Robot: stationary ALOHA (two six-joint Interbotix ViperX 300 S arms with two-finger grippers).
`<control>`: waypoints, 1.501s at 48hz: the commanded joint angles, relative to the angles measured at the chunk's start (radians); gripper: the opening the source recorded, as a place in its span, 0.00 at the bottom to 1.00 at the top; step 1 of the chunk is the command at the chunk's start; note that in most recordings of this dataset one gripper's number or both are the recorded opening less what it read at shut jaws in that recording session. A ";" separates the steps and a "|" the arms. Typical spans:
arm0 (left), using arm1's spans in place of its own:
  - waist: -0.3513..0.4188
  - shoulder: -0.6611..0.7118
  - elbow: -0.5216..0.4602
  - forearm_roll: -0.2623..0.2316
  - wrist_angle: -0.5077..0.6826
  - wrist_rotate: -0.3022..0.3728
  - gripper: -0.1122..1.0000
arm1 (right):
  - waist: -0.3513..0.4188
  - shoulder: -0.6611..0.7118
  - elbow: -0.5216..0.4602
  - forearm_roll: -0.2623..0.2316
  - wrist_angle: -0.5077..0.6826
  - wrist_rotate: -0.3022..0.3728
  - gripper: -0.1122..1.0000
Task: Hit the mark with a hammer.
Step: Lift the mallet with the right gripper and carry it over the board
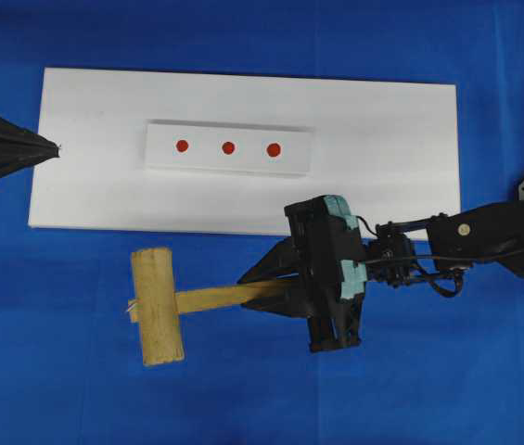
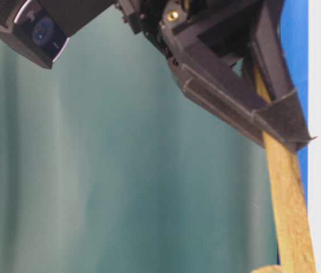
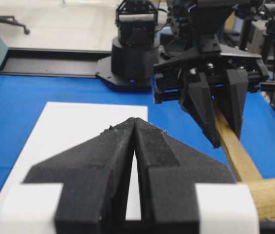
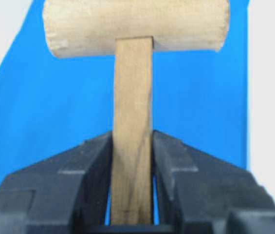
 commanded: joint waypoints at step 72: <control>0.028 0.003 -0.011 -0.006 0.009 -0.173 0.10 | -0.270 -0.117 0.011 -0.012 -0.222 -1.022 0.19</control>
